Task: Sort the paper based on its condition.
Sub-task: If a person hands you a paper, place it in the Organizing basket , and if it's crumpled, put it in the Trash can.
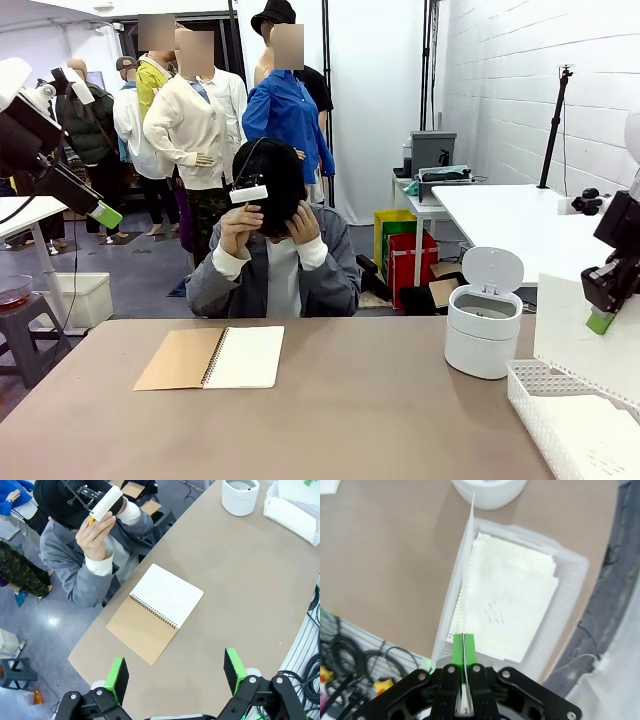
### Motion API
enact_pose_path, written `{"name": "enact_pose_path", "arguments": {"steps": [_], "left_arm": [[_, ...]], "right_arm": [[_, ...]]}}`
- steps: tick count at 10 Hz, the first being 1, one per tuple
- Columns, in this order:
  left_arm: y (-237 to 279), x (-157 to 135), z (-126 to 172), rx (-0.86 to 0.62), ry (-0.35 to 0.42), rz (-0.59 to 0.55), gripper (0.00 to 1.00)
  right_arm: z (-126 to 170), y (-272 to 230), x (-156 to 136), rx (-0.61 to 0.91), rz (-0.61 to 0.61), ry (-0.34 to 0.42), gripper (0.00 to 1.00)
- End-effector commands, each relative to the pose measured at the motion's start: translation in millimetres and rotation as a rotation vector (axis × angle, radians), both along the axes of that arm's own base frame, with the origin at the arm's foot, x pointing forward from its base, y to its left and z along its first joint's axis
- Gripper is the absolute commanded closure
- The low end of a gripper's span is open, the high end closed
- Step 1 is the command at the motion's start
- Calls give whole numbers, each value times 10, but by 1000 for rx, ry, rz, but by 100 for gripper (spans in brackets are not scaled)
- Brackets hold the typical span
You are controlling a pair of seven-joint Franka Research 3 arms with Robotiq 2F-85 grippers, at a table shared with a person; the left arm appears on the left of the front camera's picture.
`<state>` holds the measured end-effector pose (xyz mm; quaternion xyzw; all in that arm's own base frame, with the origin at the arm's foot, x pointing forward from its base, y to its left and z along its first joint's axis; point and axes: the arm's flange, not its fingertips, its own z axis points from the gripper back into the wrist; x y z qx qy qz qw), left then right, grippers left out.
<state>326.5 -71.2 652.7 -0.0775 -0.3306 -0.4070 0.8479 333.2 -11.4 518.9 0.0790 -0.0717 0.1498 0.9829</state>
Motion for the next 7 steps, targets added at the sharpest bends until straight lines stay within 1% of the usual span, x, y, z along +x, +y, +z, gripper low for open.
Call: {"name": "enact_pose_path", "arguments": {"steps": [1,2,4,7], "left_arm": [[8,-2,0,-5,0,1,0],[8,-2,0,-5,0,1,0],[8,-2,0,-5,0,1,0],[8,-2,0,-5,0,1,0]], "right_arm": [[-162,1,-33,20,-14,-3,100],[-199,-10,-16,28,-15,-12,100],[-289,-1,-75,38,-29,1,100],[-382,10,-120,71,-44,-13,100]]}}
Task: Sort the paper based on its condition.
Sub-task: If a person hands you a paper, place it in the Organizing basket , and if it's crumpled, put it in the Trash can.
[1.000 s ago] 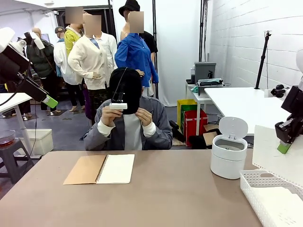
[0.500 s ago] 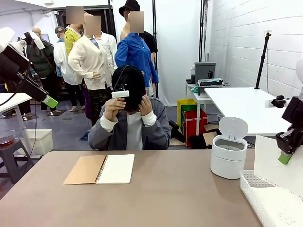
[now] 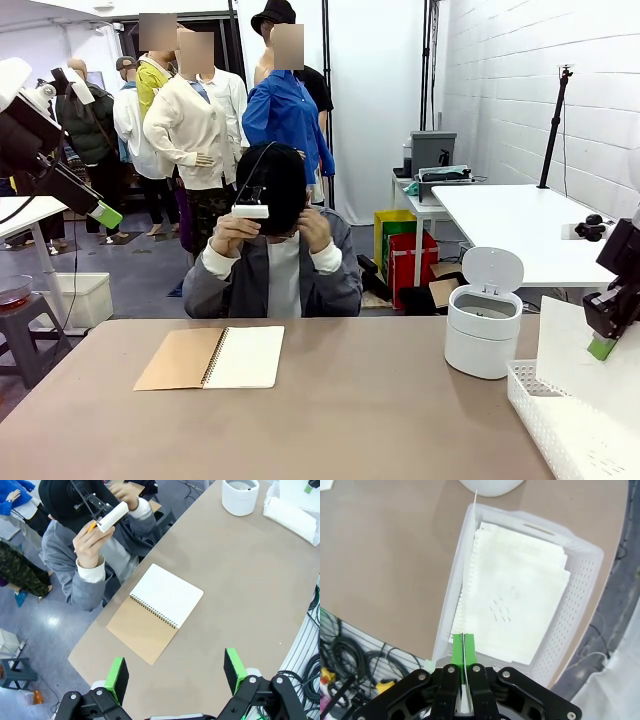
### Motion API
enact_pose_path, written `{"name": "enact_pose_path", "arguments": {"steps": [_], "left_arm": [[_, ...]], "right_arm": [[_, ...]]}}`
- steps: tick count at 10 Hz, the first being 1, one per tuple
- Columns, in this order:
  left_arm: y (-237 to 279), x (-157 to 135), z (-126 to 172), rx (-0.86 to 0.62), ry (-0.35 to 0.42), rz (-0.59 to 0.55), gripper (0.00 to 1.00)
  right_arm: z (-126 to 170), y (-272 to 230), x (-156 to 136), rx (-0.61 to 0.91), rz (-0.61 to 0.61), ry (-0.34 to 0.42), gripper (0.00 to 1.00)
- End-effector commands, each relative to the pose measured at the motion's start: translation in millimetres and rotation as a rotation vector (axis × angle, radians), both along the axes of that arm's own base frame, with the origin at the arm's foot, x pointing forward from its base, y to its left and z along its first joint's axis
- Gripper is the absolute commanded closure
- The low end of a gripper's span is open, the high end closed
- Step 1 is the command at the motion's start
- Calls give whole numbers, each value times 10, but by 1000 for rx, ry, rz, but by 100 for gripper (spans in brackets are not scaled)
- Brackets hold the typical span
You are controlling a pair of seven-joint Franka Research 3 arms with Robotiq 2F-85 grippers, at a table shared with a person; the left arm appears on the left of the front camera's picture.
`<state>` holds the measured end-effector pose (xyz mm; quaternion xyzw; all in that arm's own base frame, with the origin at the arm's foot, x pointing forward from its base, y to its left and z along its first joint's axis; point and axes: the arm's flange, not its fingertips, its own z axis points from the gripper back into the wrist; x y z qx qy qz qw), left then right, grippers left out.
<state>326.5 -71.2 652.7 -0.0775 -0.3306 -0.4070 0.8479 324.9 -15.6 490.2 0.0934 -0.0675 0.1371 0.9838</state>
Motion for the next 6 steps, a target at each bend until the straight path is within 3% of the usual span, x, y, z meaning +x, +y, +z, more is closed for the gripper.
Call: {"name": "enact_pose_path", "arguments": {"steps": [1,6], "left_arm": [[8,-2,0,-5,0,1,0],[8,-2,0,-5,0,1,0]], "right_arm": [[-121,62,-45,57,-19,-31,100],[-448,27,-72,83,-69,-55,100]]}}
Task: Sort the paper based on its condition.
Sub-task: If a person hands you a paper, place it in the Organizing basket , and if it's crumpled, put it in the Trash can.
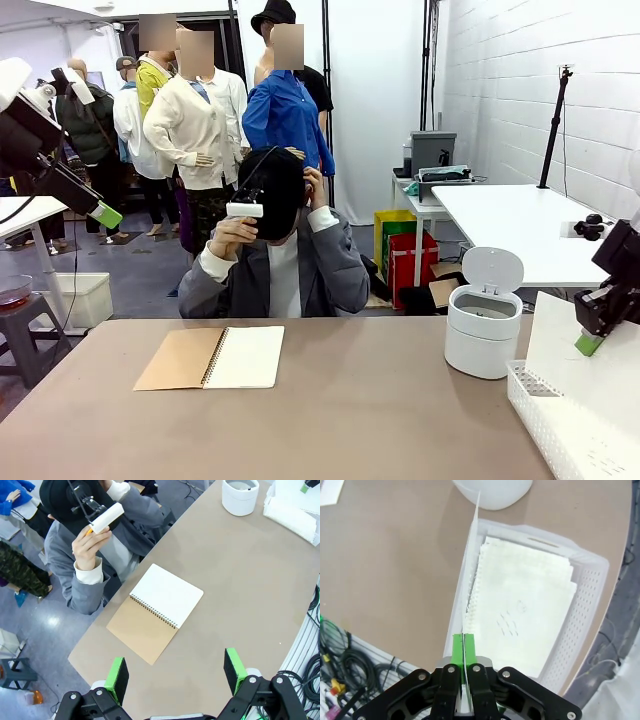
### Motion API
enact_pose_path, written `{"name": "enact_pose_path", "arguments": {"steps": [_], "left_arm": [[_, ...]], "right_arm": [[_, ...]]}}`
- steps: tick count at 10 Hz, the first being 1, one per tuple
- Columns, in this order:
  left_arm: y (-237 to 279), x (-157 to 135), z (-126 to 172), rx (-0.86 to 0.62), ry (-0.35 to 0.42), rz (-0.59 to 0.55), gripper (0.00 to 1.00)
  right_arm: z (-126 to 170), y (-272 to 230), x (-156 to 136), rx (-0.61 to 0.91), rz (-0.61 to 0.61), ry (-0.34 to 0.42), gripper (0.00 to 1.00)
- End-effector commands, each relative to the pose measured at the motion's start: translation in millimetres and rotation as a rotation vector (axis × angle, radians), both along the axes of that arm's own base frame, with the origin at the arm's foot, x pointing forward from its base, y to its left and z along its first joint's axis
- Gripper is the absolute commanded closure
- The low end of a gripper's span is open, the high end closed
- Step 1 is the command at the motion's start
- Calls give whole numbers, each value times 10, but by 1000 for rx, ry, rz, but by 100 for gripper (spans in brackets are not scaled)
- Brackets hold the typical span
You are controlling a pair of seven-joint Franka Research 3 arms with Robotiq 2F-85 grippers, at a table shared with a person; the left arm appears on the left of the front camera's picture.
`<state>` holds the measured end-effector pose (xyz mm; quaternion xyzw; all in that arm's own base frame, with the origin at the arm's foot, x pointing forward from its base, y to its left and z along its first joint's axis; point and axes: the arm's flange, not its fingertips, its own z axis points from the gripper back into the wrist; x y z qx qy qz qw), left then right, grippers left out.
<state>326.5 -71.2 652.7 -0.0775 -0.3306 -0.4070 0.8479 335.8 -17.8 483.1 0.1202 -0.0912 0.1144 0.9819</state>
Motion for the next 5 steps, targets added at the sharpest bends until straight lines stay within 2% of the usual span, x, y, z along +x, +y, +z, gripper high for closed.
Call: {"name": "enact_pose_path", "arguments": {"steps": [1,5], "left_arm": [[8,-2,0,-5,0,1,0],[8,-2,0,-5,0,1,0]], "right_arm": [[-435,37,-190,1,-41,2,100],[-686,-36,-187,-1,-54,67,100]]}}
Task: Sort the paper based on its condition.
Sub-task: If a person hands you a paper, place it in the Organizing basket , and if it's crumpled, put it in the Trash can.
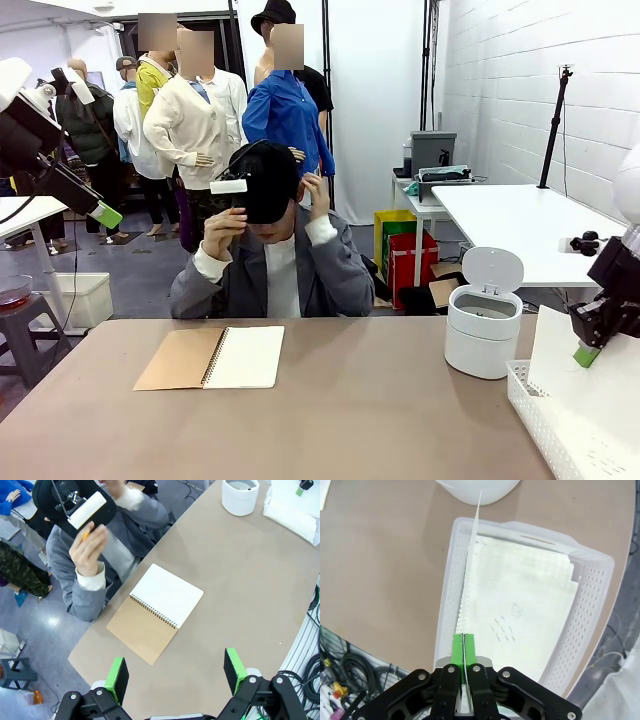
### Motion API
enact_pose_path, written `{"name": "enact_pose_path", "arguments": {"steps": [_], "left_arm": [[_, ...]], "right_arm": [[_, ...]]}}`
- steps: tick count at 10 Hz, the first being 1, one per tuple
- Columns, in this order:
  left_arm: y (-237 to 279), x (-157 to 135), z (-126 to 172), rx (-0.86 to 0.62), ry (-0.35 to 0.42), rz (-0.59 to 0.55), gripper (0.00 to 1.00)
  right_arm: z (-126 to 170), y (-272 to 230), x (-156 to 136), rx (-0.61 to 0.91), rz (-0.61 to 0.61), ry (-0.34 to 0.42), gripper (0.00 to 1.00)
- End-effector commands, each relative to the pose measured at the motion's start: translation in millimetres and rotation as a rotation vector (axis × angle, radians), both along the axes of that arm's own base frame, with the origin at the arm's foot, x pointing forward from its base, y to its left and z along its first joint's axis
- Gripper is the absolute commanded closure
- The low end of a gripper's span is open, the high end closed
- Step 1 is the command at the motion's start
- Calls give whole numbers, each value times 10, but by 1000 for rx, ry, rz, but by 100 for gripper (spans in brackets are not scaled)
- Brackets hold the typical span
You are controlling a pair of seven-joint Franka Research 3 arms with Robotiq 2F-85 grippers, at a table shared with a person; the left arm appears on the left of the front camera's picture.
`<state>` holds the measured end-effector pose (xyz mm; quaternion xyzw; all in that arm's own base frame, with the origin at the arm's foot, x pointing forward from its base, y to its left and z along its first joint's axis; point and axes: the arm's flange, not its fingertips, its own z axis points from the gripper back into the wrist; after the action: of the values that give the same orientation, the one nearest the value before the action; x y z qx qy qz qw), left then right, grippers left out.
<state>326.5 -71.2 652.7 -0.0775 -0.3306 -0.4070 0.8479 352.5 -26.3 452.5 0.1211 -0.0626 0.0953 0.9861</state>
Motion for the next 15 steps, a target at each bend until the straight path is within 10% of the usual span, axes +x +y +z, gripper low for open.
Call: {"name": "enact_pose_path", "arguments": {"steps": [1,5,10,15], "left_arm": [[8,-2,-1,-5,0,1,0],[8,-2,-1,-5,0,1,0],[8,-2,-1,-5,0,1,0],[8,-2,-1,-5,0,1,0]], "right_arm": [[-418,54,-377,2,-24,21,100],[-577,76,-487,7,-46,83,100],[-546,74,-529,-2,-42,115,6],[-338,-22,-435,-152,2,70,0]]}}
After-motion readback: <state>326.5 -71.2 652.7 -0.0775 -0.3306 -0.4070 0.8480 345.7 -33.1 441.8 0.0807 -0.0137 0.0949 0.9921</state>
